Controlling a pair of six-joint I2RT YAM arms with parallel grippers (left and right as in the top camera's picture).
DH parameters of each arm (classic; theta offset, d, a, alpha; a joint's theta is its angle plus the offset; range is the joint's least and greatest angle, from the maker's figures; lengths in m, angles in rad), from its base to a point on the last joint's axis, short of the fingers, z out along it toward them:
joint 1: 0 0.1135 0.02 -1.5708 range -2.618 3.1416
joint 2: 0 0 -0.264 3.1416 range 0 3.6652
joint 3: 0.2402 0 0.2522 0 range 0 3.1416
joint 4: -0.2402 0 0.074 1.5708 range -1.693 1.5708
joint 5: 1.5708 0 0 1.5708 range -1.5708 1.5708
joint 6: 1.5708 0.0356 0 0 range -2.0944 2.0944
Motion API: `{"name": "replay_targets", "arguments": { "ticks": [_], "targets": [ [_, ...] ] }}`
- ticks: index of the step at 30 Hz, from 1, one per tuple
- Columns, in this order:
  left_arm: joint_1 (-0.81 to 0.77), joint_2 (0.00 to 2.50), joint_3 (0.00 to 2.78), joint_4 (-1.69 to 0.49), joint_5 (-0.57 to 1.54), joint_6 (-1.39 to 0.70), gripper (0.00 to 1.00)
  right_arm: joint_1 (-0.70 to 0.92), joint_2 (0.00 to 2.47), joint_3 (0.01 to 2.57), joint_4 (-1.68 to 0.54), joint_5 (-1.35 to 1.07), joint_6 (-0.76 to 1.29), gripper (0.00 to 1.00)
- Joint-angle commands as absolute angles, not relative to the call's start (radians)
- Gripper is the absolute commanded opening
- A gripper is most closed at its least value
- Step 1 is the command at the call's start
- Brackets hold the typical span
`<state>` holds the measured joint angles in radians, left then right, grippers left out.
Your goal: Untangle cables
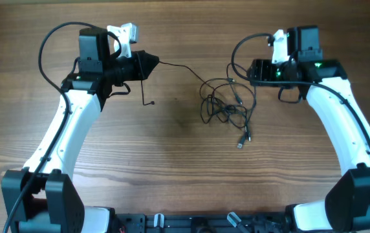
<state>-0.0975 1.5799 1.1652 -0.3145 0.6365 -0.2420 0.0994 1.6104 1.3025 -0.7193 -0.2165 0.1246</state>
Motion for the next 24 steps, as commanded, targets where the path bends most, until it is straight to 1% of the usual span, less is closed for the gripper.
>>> {"name": "replay_targets", "arguments": {
  "ticks": [1, 3, 4, 5, 7, 8, 10, 12, 14, 16, 17, 19, 20, 21, 23, 24],
  "targets": [
    [-0.101, 1.557, 1.177, -0.332, 0.584, -0.243, 0.04, 0.098, 1.544, 1.365, -0.714, -0.269, 0.012, 0.75],
    [-0.101, 1.559, 1.177, -0.338, 0.565, -0.243, 0.04, 0.099, 1.518, 1.365, -0.715, -0.391, -0.077, 0.75],
    [-0.101, 1.559, 1.177, -0.338, 0.555, -0.243, 0.04, 0.106, 1.511, 1.365, -0.734, -0.513, -0.168, 0.75],
    [-0.101, 1.559, 1.177, -0.338, 0.554, -0.243, 0.04, 0.117, 1.510, 1.365, -0.757, -0.573, -0.226, 0.75],
    [-0.101, 1.559, 1.177, -0.337, 0.529, -0.242, 0.04, 0.163, 1.515, 1.363, -0.838, -0.575, -0.258, 0.75],
    [-0.101, 1.559, 1.177, -0.334, 0.514, -0.242, 0.04, 0.181, 1.515, 1.355, -0.855, -0.540, -0.231, 0.75],
    [-0.101, 1.559, 1.177, -0.326, 0.503, -0.243, 0.04, 0.223, 1.517, 1.315, -0.846, -0.381, -0.107, 0.75],
    [-0.101, 1.559, 1.177, -0.327, 0.503, -0.243, 0.04, 0.256, 1.533, 1.273, -0.816, -0.355, -0.074, 0.74],
    [-0.101, 1.559, 1.177, -0.328, 0.503, -0.243, 0.04, 0.290, 1.574, 1.228, -0.753, -0.287, 0.019, 0.72],
    [-0.101, 1.559, 1.177, -0.331, 0.503, -0.243, 0.04, 0.313, 1.616, 1.205, -0.711, -0.278, 0.038, 0.72],
    [-0.101, 1.559, 1.177, -0.331, 0.503, -0.243, 0.04, 0.329, 1.637, 1.200, -0.700, -0.278, 0.037, 0.65],
    [-0.101, 1.559, 1.177, -0.331, 0.503, -0.243, 0.04, 0.363, 1.693, 1.199, -0.667, -0.261, 0.084, 0.56],
    [-0.101, 1.559, 1.177, -0.331, 0.503, -0.243, 0.04, 0.376, 1.724, 1.198, -0.651, -0.259, 0.096, 0.49],
    [-0.101, 1.559, 1.177, -0.331, 0.503, -0.243, 0.04, 0.393, 1.768, 1.198, -0.625, -0.260, 0.131, 0.46],
    [-0.101, 1.559, 1.177, -0.331, 0.503, -0.243, 0.04, 0.418, 1.821, 1.198, -0.591, -0.260, 0.138, 0.45],
    [-0.101, 1.559, 1.177, -0.331, 0.503, -0.243, 0.04, 0.430, 1.842, 1.198, -0.580, -0.259, 0.149, 0.43]
  ]
}}
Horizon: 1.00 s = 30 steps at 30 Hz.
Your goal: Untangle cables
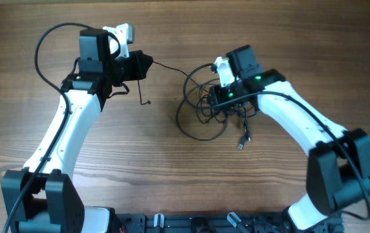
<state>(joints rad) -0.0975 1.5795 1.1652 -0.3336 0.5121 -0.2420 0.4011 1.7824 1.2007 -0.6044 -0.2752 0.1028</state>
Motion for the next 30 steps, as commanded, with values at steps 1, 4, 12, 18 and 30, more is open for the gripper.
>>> {"name": "replay_targets", "arguments": {
  "ticks": [1, 4, 12, 18, 30],
  "targets": [
    [-0.101, 1.559, 1.177, -0.331, 0.503, -0.243, 0.04, 0.436, 1.855, 1.198, -0.573, -0.257, 0.161, 0.42],
    [-0.101, 1.559, 1.177, -0.332, 0.503, -0.243, 0.04, 0.441, 1.878, 1.196, -0.560, -0.236, 0.169, 0.37],
    [-0.103, 1.559, 1.177, -0.480, 0.504, -0.243, 0.40, 0.428, 1.799, 1.258, -0.566, -0.190, 0.212, 0.04],
    [-0.174, 1.568, 1.177, -0.490, 0.658, -0.171, 1.00, 0.343, 1.603, 1.371, -0.612, -0.154, 0.212, 0.04],
    [-0.252, 1.707, 1.177, -0.258, 0.970, -0.149, 0.87, 0.297, 1.580, 1.370, -0.631, -0.158, 0.273, 0.04]
  ]
}}
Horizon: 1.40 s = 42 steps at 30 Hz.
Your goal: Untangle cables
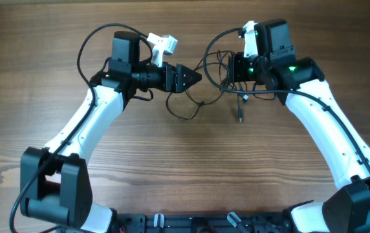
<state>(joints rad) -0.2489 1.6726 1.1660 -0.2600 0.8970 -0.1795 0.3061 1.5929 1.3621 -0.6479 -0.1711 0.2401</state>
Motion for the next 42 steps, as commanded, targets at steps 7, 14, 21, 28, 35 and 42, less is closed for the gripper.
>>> {"name": "replay_targets", "arguments": {
  "ticks": [7, 14, 21, 28, 35, 42],
  "targets": [
    [-0.256, 1.715, 1.177, -0.258, 1.014, -0.111, 0.82, 0.297, 1.662, 1.366, -0.601, -0.113, 0.209, 0.04],
    [-0.258, 1.715, 1.177, -0.266, 1.014, -0.111, 0.81, 0.297, 1.895, 1.366, -0.523, -0.186, 0.183, 0.04],
    [-0.258, 1.715, 1.177, -0.289, 1.013, -0.107, 0.79, 0.244, 2.006, 1.366, -0.401, -0.349, 0.164, 0.04],
    [-0.262, 1.715, 1.177, -0.288, 1.013, -0.107, 0.78, 0.040, 2.006, 1.366, -0.361, -0.833, 0.039, 0.05],
    [-0.395, 1.718, 1.177, -0.244, 1.013, 0.000, 0.69, 0.032, 2.006, 1.366, -0.405, -1.186, -0.114, 0.04],
    [-0.420, 1.805, 1.177, -0.197, 0.997, 0.000, 0.65, 0.031, 2.005, 1.366, -0.405, -1.217, -0.080, 0.05]
  ]
}}
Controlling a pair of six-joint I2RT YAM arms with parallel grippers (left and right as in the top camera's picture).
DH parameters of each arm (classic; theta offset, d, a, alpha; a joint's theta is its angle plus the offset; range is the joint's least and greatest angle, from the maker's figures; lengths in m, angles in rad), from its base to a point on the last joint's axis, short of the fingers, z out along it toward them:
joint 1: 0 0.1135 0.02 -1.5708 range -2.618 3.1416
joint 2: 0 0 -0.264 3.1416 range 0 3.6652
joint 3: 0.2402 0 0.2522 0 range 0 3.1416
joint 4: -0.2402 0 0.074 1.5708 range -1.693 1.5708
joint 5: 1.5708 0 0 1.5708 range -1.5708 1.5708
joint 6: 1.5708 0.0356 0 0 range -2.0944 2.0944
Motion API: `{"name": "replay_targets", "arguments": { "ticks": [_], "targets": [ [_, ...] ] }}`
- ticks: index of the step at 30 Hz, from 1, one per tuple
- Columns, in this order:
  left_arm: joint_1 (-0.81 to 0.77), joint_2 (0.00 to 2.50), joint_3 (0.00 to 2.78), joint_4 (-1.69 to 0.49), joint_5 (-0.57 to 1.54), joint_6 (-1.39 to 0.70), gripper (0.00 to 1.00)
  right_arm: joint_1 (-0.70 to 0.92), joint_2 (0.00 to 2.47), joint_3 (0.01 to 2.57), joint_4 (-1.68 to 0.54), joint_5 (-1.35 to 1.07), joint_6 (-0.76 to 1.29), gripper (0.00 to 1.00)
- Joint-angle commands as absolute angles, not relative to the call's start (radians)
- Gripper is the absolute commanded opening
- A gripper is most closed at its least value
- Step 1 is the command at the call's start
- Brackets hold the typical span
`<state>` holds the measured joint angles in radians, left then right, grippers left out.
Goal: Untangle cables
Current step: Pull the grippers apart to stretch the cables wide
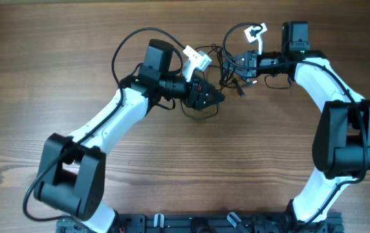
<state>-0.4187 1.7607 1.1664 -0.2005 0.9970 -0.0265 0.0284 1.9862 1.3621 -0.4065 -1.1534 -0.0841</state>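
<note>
A tangle of thin black cables (227, 72) lies at the far middle of the wooden table (185, 181), seen only from overhead. One loop (201, 114) trails out under my left gripper (218, 98), whose jaws look closed to a point on a strand. My right gripper (235, 65) reaches in from the right, shut on the tangle's upper part. A small plug end (242, 91) hangs just below it. The exact grip points are hidden by the fingers.
Both arms crowd the far middle, their tips a short way apart. The left arm's own grey wire (130, 45) arcs behind its wrist. The robot's base rail (185, 223) runs along the near edge.
Both grippers moved right and farther back. The left tip now sits lower right beside the tangle; the right arm has stretched out along the far side. The tangle is more bunched, with a smaller loop.
At first the left gripper held one strand far left while the right was off to the right of the loose tangle. Then the right gripper was down on the tangle. Later both had closed in at the middle, and now they hold the bunch at the far edge.
</note>
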Motion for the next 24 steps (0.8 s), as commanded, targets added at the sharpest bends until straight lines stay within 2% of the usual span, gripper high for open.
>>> {"name": "replay_targets", "arguments": {
  "ticks": [1, 4, 9, 17, 23, 24],
  "targets": [
    [-0.420, 1.821, 1.177, -0.197, 0.986, 0.000, 0.65, 0.031, 2.005, 1.366, -0.403, -1.249, -0.079, 0.05],
    [-0.420, 1.846, 1.177, -0.193, 0.915, 0.000, 0.62, 0.011, 2.004, 1.366, -0.355, -1.400, -0.044, 0.05],
    [-0.420, 1.846, 1.177, -0.186, 0.847, 0.001, 0.59, -0.023, 2.004, 1.366, -0.331, -1.499, -0.015, 0.05],
    [-0.424, 1.875, 1.177, -0.170, 0.818, 0.000, 0.58, -0.043, 2.004, 1.366, -0.325, -1.551, 0.017, 0.04],
    [-0.458, 1.954, 1.177, -0.164, 0.847, -0.004, 0.63, -0.043, 2.004, 1.366, -0.310, -1.551, 0.030, 0.05],
    [-0.460, 1.962, 1.177, -0.160, 0.847, -0.004, 0.57, -0.044, 2.003, 1.366, -0.310, -1.551, 0.030, 0.05]
  ]
}}
